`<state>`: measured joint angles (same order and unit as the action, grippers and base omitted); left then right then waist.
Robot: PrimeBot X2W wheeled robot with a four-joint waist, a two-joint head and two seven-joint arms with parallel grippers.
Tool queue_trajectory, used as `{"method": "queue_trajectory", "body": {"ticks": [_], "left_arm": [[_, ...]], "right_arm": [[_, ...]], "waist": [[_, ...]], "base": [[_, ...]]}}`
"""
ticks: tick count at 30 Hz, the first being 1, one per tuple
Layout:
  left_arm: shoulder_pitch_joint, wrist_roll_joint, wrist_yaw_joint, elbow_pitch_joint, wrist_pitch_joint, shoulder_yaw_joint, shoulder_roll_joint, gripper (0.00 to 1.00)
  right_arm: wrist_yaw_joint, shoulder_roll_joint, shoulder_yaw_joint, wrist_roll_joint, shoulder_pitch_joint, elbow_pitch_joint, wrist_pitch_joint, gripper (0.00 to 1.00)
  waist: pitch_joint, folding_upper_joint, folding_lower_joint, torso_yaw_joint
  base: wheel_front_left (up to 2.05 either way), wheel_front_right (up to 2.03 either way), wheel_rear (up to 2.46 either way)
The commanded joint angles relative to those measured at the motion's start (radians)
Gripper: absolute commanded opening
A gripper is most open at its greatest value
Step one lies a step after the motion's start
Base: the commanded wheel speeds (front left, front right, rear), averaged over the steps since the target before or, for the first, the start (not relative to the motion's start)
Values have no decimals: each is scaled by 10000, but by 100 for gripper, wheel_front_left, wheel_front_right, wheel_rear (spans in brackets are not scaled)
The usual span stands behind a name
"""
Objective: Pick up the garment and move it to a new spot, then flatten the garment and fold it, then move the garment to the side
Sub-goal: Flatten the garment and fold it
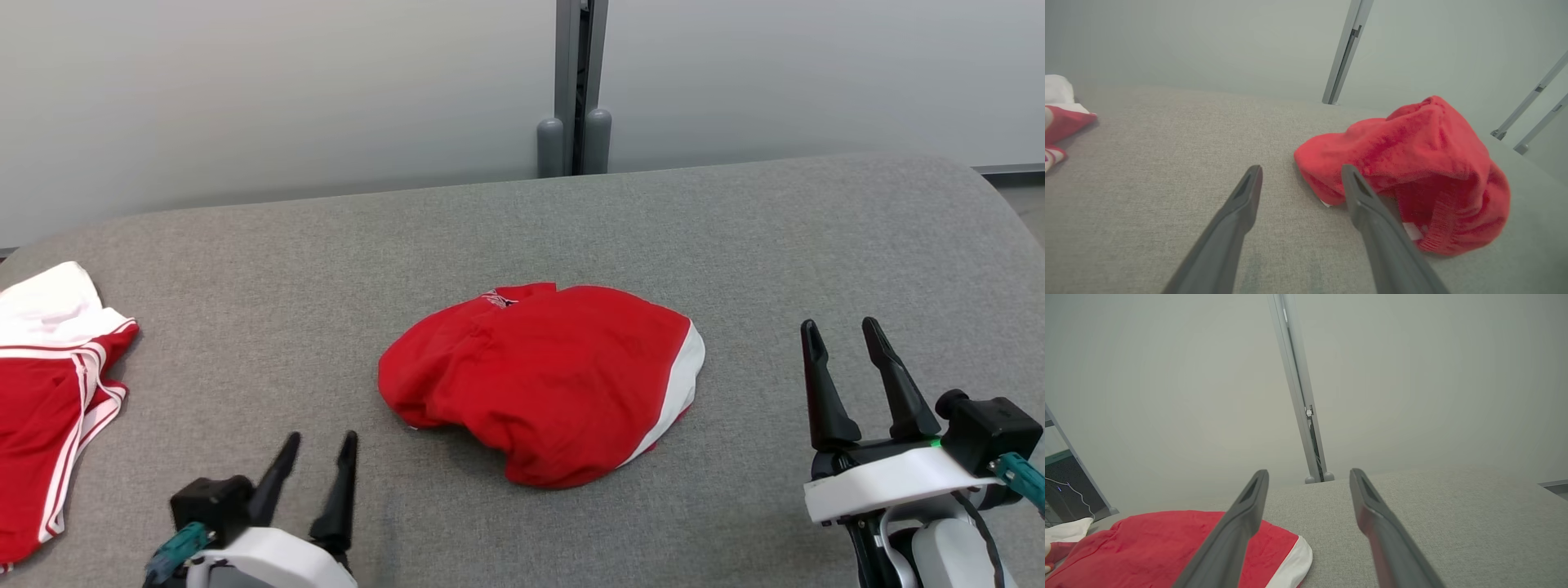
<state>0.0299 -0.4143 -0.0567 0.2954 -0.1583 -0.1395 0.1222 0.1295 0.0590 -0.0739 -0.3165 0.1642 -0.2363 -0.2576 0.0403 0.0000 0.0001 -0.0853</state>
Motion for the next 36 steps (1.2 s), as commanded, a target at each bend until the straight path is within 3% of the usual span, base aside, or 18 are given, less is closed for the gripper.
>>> {"method": "queue_trajectory", "body": {"ticks": [1, 8, 16, 25, 36], "left_arm": [[177, -88, -159, -8, 344, -182, 80, 100], [282, -391, -580, -332, 1775, -1177, 303, 100], [590, -558, -725, -471, 2536, -2358, 368, 100], [1290, -962, -759, 360, 2610, -3347, 451, 100], [2118, -1071, -755, 1656, 2285, -3724, 603, 100]], "right_arm": [[24, 15, 21, -65, 90, 23, -83, 100], [24, 4, -26, -97, 174, 53, -83, 100], [24, 13, -101, -100, 320, 32, -83, 100], [24, 37, -265, -168, 523, -30, -83, 100], [24, -11, -353, -266, 652, -6, -83, 100]], "waist": [[20, 0, -1, -21], [147, 0, -1, -187], [296, 0, -1, -437], [482, 0, -1, -1074], [844, 0, -1, -1773]], "base": [[0, 0, 0], [0, 0, 0], [0, 0, 0], [0, 0, 0], [0, 0, 0]]}}
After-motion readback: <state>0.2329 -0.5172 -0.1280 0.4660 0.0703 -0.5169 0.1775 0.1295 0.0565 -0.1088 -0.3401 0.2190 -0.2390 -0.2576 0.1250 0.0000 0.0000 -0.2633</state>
